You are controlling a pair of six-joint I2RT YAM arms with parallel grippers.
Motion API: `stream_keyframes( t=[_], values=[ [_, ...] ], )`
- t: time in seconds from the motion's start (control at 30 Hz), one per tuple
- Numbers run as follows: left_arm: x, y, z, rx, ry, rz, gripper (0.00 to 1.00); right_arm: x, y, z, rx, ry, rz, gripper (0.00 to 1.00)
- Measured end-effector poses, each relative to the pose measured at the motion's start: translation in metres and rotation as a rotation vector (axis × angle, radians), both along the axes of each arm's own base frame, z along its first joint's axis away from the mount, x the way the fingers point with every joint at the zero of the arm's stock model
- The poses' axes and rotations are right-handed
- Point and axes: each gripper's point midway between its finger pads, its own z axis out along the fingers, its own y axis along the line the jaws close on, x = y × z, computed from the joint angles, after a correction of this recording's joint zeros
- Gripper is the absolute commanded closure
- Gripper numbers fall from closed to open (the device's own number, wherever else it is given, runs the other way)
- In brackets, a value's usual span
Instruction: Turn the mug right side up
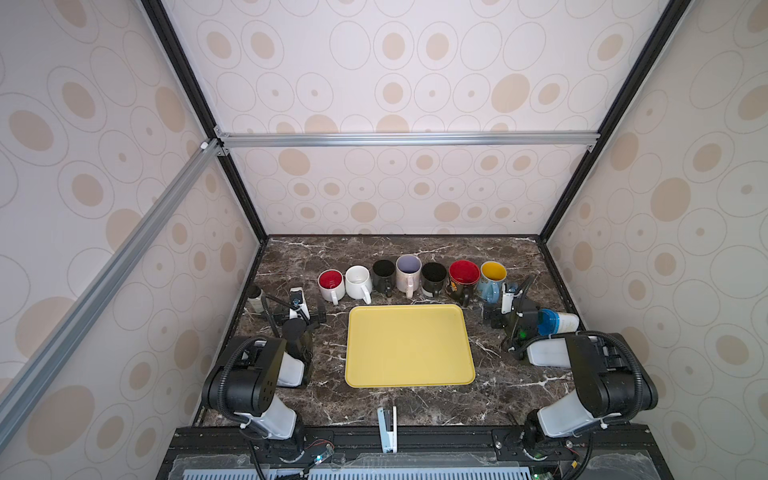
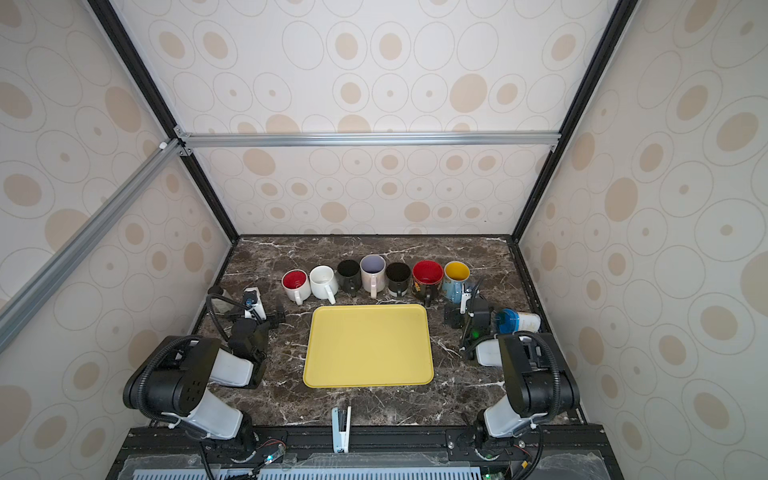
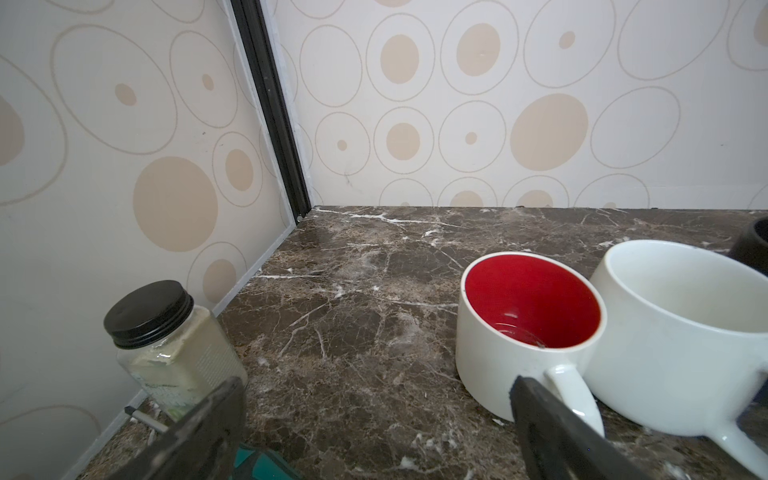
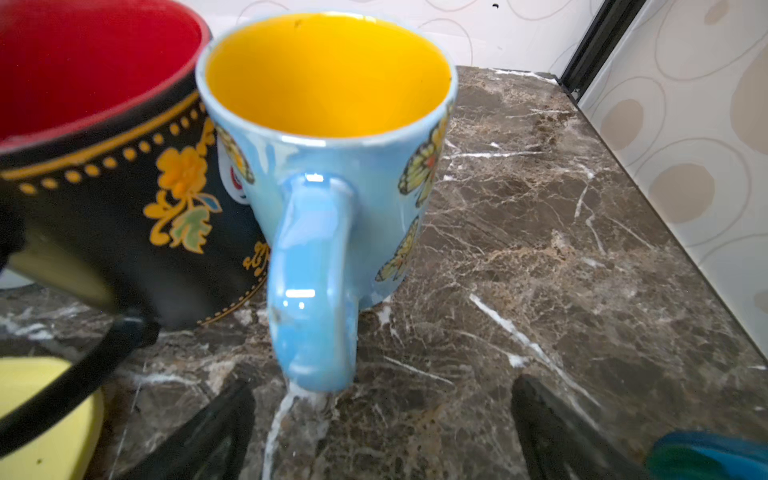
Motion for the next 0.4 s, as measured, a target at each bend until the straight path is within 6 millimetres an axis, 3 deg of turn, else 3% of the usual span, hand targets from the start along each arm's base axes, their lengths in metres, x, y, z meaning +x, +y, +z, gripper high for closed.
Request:
stream_keyframes(
  t=[0.4],
  values=[
    [0.0079, -0.0034, -0.003, -0.009, 0.022, -0.063, 0.0, 0.0011, 0.004, 0.0019, 0.012, -0.008, 0.02, 0.0]
  ],
)
